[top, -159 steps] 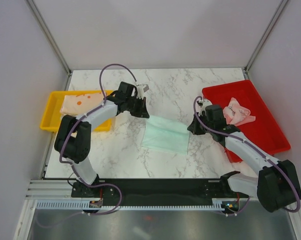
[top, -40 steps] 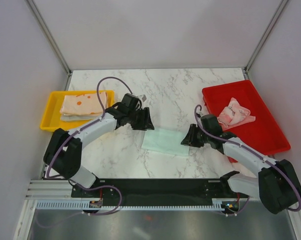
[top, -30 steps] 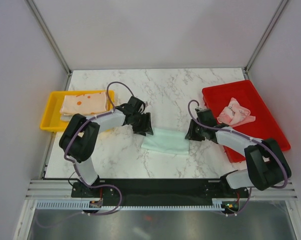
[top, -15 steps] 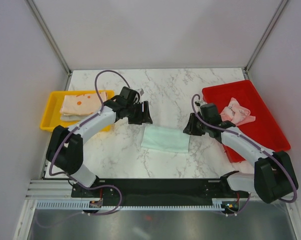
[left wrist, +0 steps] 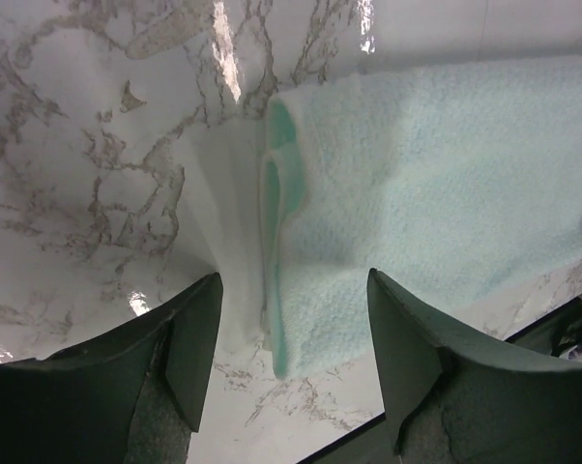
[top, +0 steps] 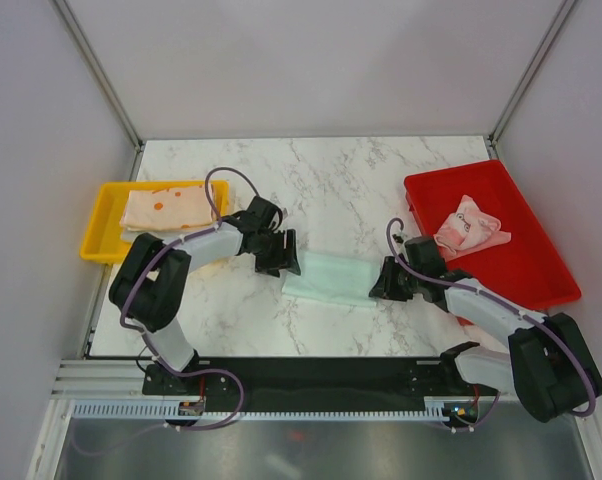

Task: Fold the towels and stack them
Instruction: Neatly place the folded towel into the bin

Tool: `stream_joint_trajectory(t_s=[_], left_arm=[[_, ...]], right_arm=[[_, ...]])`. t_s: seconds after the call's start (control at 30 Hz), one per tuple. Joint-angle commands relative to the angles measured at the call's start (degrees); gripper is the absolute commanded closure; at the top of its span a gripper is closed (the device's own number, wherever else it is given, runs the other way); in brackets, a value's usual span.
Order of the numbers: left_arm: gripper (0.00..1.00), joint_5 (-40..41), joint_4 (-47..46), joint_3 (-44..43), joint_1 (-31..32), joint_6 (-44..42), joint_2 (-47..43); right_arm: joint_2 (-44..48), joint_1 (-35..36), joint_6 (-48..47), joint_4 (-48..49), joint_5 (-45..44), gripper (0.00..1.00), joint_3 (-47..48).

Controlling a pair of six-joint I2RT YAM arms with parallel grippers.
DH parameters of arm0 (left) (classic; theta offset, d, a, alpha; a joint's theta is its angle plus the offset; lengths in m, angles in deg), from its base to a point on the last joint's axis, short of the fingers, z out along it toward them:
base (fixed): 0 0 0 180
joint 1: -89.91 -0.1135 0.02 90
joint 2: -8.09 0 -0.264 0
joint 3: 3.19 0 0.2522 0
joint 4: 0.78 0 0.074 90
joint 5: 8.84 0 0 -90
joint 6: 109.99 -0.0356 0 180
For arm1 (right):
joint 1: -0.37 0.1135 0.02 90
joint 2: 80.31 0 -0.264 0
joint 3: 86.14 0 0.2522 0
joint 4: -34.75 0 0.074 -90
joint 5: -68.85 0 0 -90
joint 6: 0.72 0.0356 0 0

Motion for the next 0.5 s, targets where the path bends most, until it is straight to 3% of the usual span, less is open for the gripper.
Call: stream_joint_trajectory(t_s=[0.0,0.47], left_arm=[[0.31,-1.4,-3.4,0.2,0.3,0.5,1.8],[0.43,-0.3,-7.0,2.3,2.9,6.0,5.1]], right_arm=[[1.8,0.0,1.0,2.8,-1.0,0.73,-1.5],[8.6,0.0,1.6,0.7,-0.2,0.72,-0.4]])
